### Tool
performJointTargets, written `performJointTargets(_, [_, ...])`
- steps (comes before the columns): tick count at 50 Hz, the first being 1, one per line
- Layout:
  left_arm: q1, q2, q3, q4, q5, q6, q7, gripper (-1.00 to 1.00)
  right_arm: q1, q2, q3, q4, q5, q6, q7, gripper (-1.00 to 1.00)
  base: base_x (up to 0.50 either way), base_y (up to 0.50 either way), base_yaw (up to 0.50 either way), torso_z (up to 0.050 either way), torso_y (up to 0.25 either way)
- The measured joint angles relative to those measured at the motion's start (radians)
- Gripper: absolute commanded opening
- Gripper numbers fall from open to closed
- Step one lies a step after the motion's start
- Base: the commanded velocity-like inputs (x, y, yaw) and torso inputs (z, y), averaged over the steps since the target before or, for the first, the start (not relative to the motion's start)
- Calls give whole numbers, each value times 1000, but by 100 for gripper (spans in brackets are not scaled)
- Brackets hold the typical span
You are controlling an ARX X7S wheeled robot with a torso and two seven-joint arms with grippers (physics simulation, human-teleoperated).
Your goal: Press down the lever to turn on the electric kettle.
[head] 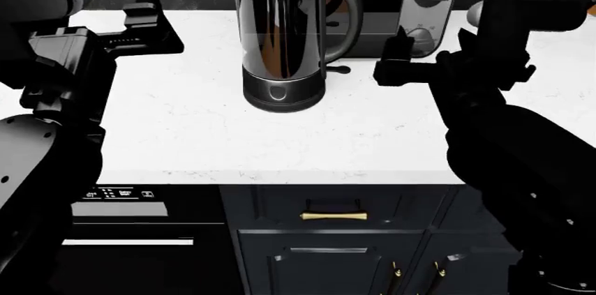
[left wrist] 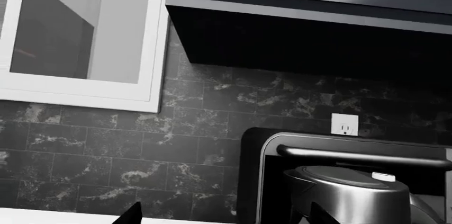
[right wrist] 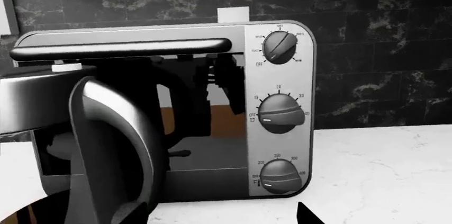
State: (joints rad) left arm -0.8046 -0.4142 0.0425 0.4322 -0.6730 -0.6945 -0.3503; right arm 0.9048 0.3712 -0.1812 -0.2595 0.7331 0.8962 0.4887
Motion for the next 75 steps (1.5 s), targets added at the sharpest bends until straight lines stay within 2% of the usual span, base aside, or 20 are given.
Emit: performJointTargets(75, [1,-7,10,-2,-9,24,-13,100,-21,50,-39,-20,14,32,5,100,81,0,0,0,0])
